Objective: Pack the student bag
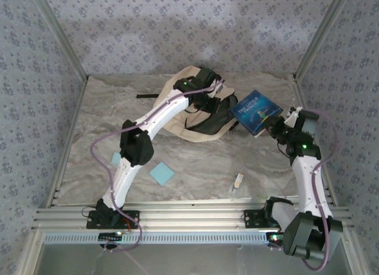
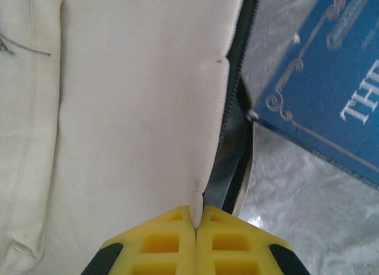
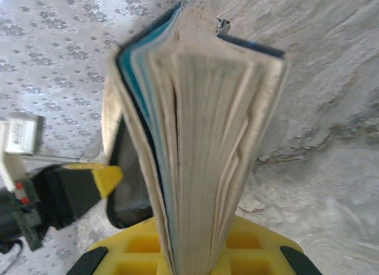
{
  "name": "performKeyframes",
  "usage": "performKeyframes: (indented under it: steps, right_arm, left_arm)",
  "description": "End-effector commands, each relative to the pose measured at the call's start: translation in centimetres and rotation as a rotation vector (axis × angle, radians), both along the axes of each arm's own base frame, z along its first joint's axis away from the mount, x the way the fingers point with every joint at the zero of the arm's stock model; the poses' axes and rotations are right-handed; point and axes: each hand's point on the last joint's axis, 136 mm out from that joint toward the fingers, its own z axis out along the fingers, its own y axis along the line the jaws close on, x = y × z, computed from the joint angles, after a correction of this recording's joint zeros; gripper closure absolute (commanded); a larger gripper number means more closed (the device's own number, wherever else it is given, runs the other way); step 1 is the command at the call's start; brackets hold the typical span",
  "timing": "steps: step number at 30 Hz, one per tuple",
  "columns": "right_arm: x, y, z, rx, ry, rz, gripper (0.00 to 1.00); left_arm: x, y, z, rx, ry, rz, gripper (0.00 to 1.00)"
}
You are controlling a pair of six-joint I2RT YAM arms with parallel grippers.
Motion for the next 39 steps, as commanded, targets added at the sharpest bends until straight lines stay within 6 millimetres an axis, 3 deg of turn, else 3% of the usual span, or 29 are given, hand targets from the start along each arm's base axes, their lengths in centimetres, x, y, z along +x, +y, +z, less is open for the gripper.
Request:
performKeyframes:
  steps: [1,6,12,19,23,30,34,39]
  right_arm:
    - [1.5,2.4,1.4,0.064,-0.087,0.071,1.0]
    - [3.5,5.9,0.1,0.105,-0.067,0.13,1.0]
    - [5.1,9.0,-1.9,0.152,-0.012,0.148,1.0]
    - [7.9,11.6,-3.5,0.172,-0.004,0.177,1.0]
    - [10.6,13.3,-4.4,0.201,-0.021,0.242,1.0]
    - [13.5,19.3,-6.1,0.258,-0.047,0.425,1.0]
    - [14.8,20.3,-8.6,0.277,0.021,0.429,1.0]
    - [16.1,20.1,-11.0,0.274,0.102,0.376,1.0]
  left_arm:
    - [-0.4,-0.1,4.4,-0.143,-0.028,0.016,1.0]
    - [0.1,-0.2,8.1,-0.294,-0.058,0.033,1.0]
    - [1.0,-0.7,9.8,-0.337,-0.089,0.059,1.0]
    - [0.1,-1.3,12.6,-0.421,-0.099,0.011,1.0]
    - [-1.0,-1.2,13.7,-0.449,-0.092,-0.018,1.0]
    - [-1.9,-0.7,14.0,-0.468,-0.099,-0.029,1.0]
    - [-2.6,-0.6,15.3,-0.495,-0.118,-0.057,1.0]
    - [-3.3,-0.1,17.3,-0.533,-0.18,-0.082,1.0]
